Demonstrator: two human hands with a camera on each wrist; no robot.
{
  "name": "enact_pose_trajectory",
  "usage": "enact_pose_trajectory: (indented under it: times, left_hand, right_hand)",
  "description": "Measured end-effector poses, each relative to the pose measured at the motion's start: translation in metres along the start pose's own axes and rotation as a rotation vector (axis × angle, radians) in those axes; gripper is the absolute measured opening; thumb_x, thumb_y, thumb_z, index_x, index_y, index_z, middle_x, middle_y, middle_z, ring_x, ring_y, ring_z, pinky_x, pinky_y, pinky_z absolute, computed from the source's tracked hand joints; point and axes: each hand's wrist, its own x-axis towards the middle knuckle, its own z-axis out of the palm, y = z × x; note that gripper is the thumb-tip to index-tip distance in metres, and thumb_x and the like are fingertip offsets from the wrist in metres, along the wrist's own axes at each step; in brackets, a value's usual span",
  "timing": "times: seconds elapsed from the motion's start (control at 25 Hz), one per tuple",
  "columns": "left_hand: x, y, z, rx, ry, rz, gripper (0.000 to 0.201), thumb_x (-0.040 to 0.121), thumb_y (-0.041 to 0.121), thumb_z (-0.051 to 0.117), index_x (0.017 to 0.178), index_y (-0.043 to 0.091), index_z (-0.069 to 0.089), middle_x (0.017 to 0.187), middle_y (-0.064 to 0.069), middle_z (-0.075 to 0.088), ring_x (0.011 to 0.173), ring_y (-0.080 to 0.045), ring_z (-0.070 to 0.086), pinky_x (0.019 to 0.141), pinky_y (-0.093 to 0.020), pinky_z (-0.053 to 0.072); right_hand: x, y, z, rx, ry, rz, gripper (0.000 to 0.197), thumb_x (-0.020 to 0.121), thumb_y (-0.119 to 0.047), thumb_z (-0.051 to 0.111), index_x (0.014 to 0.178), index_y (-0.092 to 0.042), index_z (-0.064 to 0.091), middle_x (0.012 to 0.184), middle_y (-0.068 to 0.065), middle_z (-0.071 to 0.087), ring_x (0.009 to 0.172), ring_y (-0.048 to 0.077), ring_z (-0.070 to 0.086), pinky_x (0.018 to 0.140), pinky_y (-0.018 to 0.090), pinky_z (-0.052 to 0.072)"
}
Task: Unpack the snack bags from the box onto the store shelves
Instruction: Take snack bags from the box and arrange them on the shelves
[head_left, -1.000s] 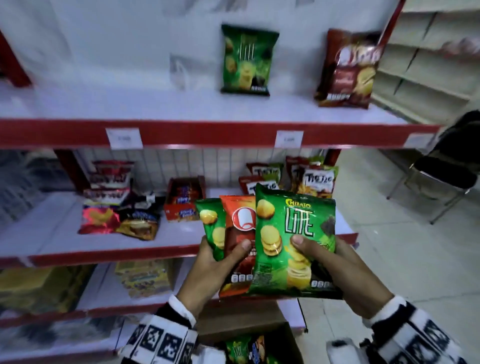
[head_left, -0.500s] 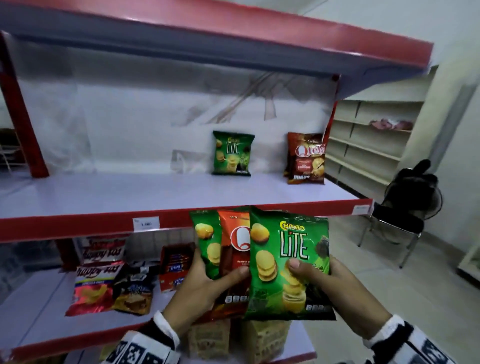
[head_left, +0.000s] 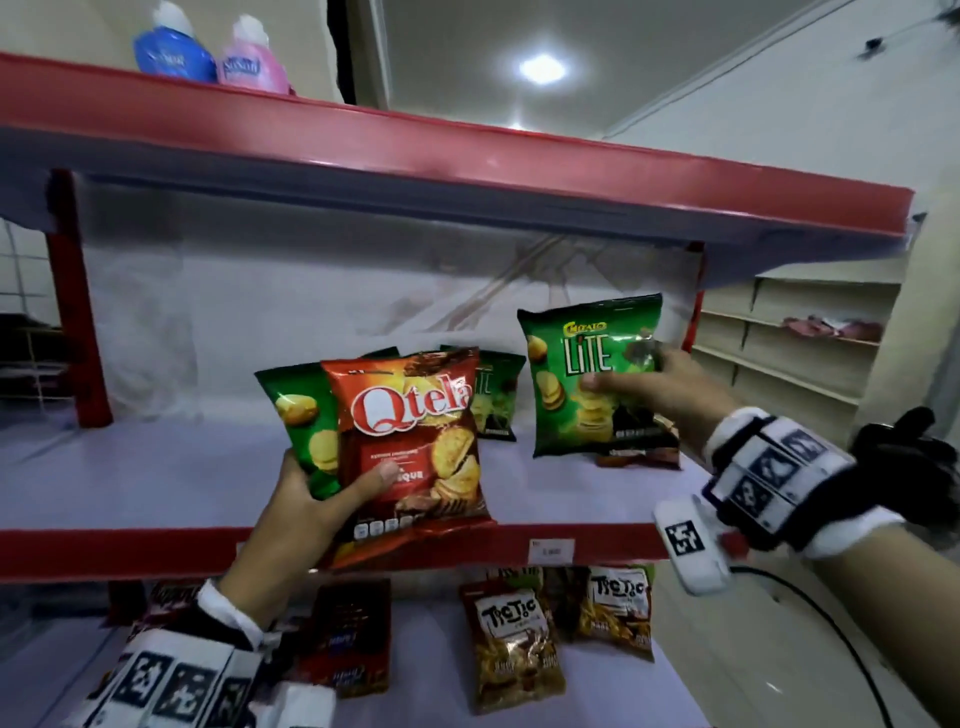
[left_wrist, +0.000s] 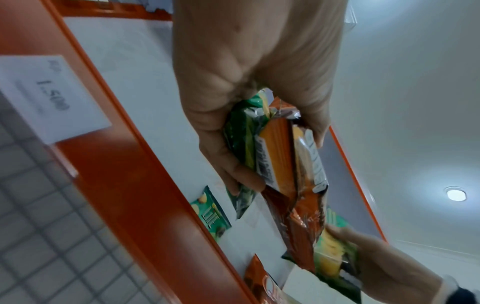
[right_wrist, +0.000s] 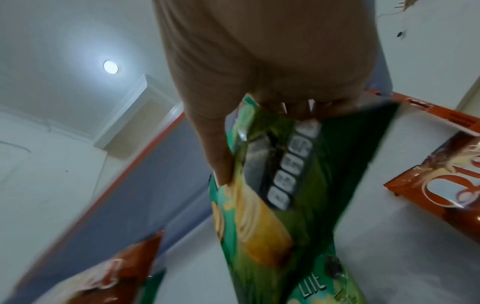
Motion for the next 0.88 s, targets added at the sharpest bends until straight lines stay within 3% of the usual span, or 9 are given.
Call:
enact_pose_trajectory:
  times: [0.12,0.24,0.36,0.44,0.52,0.6,0.68,0.76,0.88]
  left_hand:
    - [0.017,0.003,-0.012,0.038,0.047,0.027,0.091,0.053,0.044,0.087,0.131,0.025,0.044,0.115,0.0,0.069,0.098,-0.02,0.07,0.085,-0.045,0.056]
    - [0.027,0.001,-0.023,0.073,0.091,0.036,0.085,0.057,0.042,0.086,0.129,0.027,0.044,0.114,0.002,0.069,0.093,-0.015,0.071,0.074,-0.034,0.059]
    - [0.036,-0.005,-0.031,0.1,0.122,0.028,0.078,0.058,0.036,0.08,0.127,0.028,0.044,0.113,0.002,0.069,0.092,-0.014,0.071,0.07,-0.031,0.059]
    - [0.04,-0.007,-0.033,0.107,0.121,0.019,0.077,0.057,0.037,0.081,0.125,0.03,0.045,0.112,0.002,0.07,0.091,-0.015,0.072,0.069,-0.031,0.059]
    - [0.043,-0.007,-0.03,0.111,0.102,0.014,0.079,0.056,0.038,0.081,0.126,0.029,0.045,0.113,0.002,0.069,0.094,-0.015,0.071,0.072,-0.033,0.059]
    - [0.046,-0.006,-0.02,0.11,0.069,0.02,0.081,0.056,0.037,0.081,0.128,0.027,0.044,0.116,0.002,0.068,0.098,-0.015,0.07,0.08,-0.037,0.058]
    - [0.049,-0.003,-0.006,0.109,0.027,0.03,0.082,0.058,0.036,0.08,0.129,0.026,0.042,0.118,0.003,0.067,0.1,-0.014,0.069,0.082,-0.037,0.058]
    - [0.052,0.0,0.011,0.104,-0.018,0.039,0.083,0.058,0.036,0.08,0.131,0.024,0.041,0.119,0.002,0.066,0.102,-0.015,0.068,0.085,-0.04,0.057]
    - [0.06,0.003,0.047,0.07,-0.076,0.045,0.088,0.057,0.037,0.081,0.133,0.026,0.039,0.12,0.002,0.066,0.102,-0.016,0.069,0.086,-0.043,0.057]
  right_hand:
    - [0.079,0.012,0.025,-0.228,-0.032,0.039,0.059,0.057,-0.033,0.089,0.105,-0.014,0.063,0.1,0.004,0.071,0.088,0.021,0.067,0.077,0.03,0.055]
    - [0.128,0.043,0.06,-0.458,-0.175,0.102,0.041,0.063,-0.04,0.085,0.089,-0.015,0.065,0.101,0.006,0.066,0.083,0.017,0.062,0.073,0.025,0.05]
    - [0.157,0.081,0.093,-0.525,-0.31,0.209,0.067,0.066,-0.046,0.082,0.116,-0.006,0.061,0.12,0.012,0.061,0.102,0.024,0.06,0.088,0.031,0.05]
    - [0.164,0.094,0.107,-0.473,-0.34,0.247,0.069,0.066,-0.042,0.083,0.119,-0.005,0.06,0.117,0.011,0.061,0.106,0.027,0.061,0.092,0.039,0.052]
    - [0.166,0.095,0.106,-0.421,-0.377,0.268,0.059,0.065,-0.036,0.085,0.112,-0.007,0.062,0.107,0.01,0.064,0.098,0.025,0.065,0.085,0.038,0.056]
    - [0.157,0.075,0.092,-0.51,-0.389,0.265,0.041,0.066,-0.039,0.084,0.086,-0.011,0.062,0.082,0.008,0.063,0.068,0.02,0.067,0.06,0.028,0.056]
    - [0.144,0.049,0.07,-0.689,-0.305,0.182,0.047,0.074,-0.052,0.072,0.075,-0.007,0.056,0.07,0.007,0.057,0.059,0.02,0.06,0.053,0.026,0.049]
    - [0.122,0.028,0.049,-0.548,-0.259,0.022,0.052,0.079,-0.061,0.059,0.088,-0.01,0.058,0.083,0.008,0.064,0.072,0.021,0.065,0.062,0.03,0.054]
    - [0.062,0.003,0.03,-0.076,-0.466,-0.076,0.046,0.07,-0.06,0.063,0.107,-0.034,0.056,0.106,0.001,0.07,0.087,0.013,0.071,0.065,0.023,0.057]
